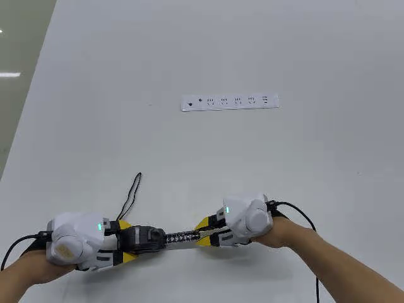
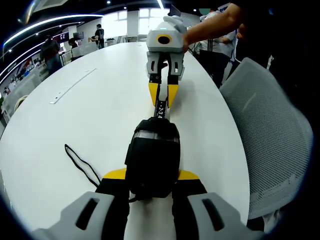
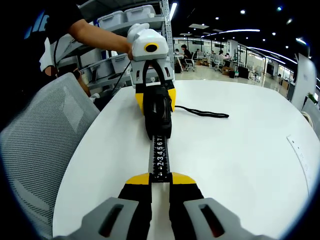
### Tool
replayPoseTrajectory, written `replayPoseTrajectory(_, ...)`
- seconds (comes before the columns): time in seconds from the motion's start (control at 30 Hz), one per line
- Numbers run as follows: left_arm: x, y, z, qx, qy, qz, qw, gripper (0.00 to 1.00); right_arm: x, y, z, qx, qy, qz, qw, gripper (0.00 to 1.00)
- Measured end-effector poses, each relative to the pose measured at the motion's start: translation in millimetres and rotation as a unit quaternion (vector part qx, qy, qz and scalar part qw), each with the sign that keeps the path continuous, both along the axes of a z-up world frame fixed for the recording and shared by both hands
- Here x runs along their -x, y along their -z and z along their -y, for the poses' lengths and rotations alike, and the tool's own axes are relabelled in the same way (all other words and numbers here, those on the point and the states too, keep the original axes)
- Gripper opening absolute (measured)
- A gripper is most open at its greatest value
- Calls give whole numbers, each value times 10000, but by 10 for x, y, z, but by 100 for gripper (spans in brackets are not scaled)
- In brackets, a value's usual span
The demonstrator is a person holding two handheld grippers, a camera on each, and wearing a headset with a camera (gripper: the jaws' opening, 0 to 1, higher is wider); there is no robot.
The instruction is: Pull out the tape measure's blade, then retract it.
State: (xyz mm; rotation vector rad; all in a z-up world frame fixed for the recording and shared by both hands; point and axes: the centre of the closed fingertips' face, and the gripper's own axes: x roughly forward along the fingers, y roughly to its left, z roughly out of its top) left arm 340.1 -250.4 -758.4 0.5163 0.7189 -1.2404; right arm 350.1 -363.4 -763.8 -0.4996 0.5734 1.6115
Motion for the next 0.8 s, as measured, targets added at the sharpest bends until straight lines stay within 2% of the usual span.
replayPoseTrajectory(0.8, -8, 6, 28, -33, 58, -53, 10000, 29, -23, 50, 219, 52, 39, -79, 9999, 10)
